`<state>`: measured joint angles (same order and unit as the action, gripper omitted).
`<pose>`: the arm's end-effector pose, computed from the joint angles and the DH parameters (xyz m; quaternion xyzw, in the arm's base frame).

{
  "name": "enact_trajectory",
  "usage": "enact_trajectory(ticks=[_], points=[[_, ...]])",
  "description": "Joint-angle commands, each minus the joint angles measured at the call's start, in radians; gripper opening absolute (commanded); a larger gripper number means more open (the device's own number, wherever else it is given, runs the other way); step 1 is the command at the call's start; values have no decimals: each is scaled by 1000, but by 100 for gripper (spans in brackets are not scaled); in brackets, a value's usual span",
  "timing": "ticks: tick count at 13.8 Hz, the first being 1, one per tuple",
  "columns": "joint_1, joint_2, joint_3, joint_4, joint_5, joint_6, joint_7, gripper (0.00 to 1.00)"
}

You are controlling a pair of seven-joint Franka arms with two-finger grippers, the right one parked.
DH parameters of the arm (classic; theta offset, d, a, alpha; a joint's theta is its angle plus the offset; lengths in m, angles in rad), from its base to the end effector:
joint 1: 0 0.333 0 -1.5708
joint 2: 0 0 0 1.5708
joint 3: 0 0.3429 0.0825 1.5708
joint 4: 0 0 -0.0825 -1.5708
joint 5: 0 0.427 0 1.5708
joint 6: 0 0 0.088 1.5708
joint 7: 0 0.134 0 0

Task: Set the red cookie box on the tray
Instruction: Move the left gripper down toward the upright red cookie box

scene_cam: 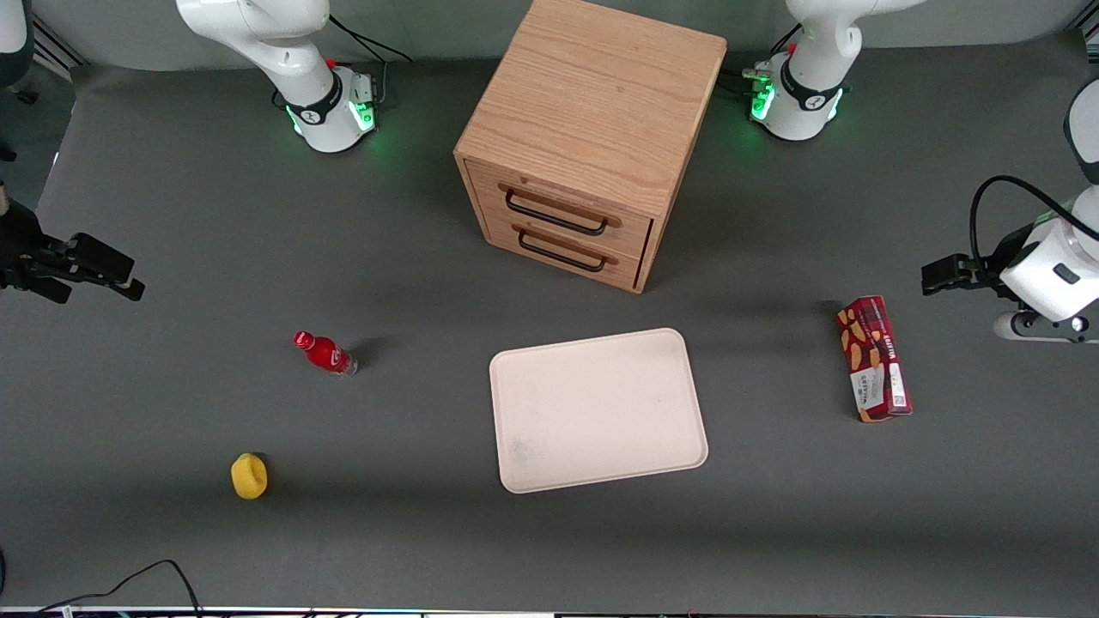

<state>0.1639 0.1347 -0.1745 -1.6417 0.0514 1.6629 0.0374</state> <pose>0.6346 0.0049 0.5134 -0.9980 0.0276 0.0558 0.0130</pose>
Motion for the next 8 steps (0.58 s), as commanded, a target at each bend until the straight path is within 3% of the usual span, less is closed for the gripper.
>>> enact_trajectory(ticks=[1, 8], points=[[0, 32, 4, -7, -10, 66, 10, 100], [2, 299, 6, 27, -15, 279, -14, 100]])
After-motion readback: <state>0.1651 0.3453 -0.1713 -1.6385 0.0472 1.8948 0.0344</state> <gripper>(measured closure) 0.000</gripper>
